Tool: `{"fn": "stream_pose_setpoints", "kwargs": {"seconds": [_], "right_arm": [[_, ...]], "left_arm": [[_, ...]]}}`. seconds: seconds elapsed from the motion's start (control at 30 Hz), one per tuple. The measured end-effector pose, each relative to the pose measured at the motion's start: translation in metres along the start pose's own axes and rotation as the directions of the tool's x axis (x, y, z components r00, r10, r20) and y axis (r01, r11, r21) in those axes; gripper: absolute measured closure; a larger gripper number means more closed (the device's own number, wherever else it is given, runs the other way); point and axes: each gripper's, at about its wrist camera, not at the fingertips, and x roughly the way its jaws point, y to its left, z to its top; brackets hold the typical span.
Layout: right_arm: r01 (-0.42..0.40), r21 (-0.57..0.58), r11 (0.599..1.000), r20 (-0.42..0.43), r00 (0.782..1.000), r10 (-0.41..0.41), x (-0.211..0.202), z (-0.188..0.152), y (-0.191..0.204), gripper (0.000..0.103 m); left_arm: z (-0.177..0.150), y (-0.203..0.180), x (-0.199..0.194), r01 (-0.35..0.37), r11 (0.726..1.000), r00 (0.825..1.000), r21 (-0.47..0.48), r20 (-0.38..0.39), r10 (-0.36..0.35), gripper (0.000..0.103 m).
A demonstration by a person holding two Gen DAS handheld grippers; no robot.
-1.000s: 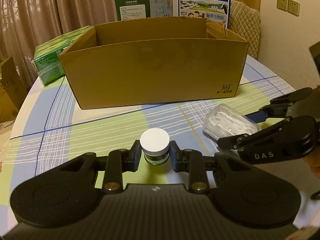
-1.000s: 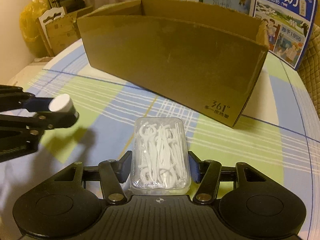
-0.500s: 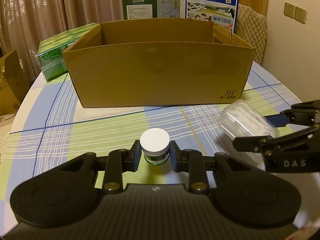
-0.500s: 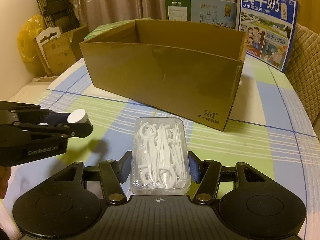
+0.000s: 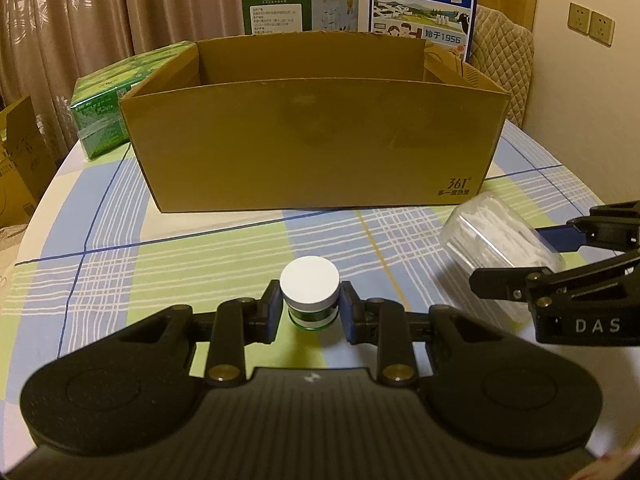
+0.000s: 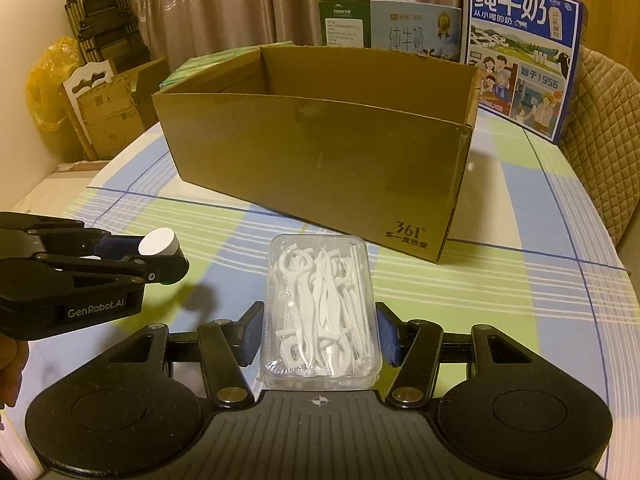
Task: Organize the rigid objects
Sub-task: 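Lift and carry the jar with the left tool while the right tool carries the floss box to the box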
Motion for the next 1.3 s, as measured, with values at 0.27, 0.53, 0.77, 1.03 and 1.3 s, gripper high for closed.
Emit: {"fn": "stream_pose_setpoints", "kwargs": {"seconds": [0.27,0.53,0.77,1.03,1.3], "right_arm": [[0.004,0.008,1.0,0.004,1.0,-0.004,0.0,0.001,-0.001,0.049],[0.008,0.01,1.0,0.007,1.0,-0.008,-0.001,0.002,-0.002,0.049],[0.019,0.008,1.0,0.013,1.0,-0.019,-0.004,0.013,0.0,0.049],[0.009,-0.02,1.0,0.059,0.998,-0.008,-0.028,0.046,0.01,0.049],[-0.004,-0.009,1.0,0.083,0.997,0.005,-0.047,0.091,0.004,0.049]], "left_arm": [[0.001,0.001,0.0,0.001,1.0,1.0,-0.006,0.0,-0.001,0.078],[0.004,0.002,-0.006,0.001,1.0,1.0,-0.009,0.023,-0.001,0.078],[0.013,-0.001,-0.015,0.0,1.0,0.999,-0.003,0.046,0.0,0.078],[0.038,0.001,-0.031,0.006,1.0,0.997,0.004,0.075,-0.006,0.078],[0.08,0.013,-0.044,0.003,1.0,0.995,0.016,0.097,-0.005,0.078]]}}
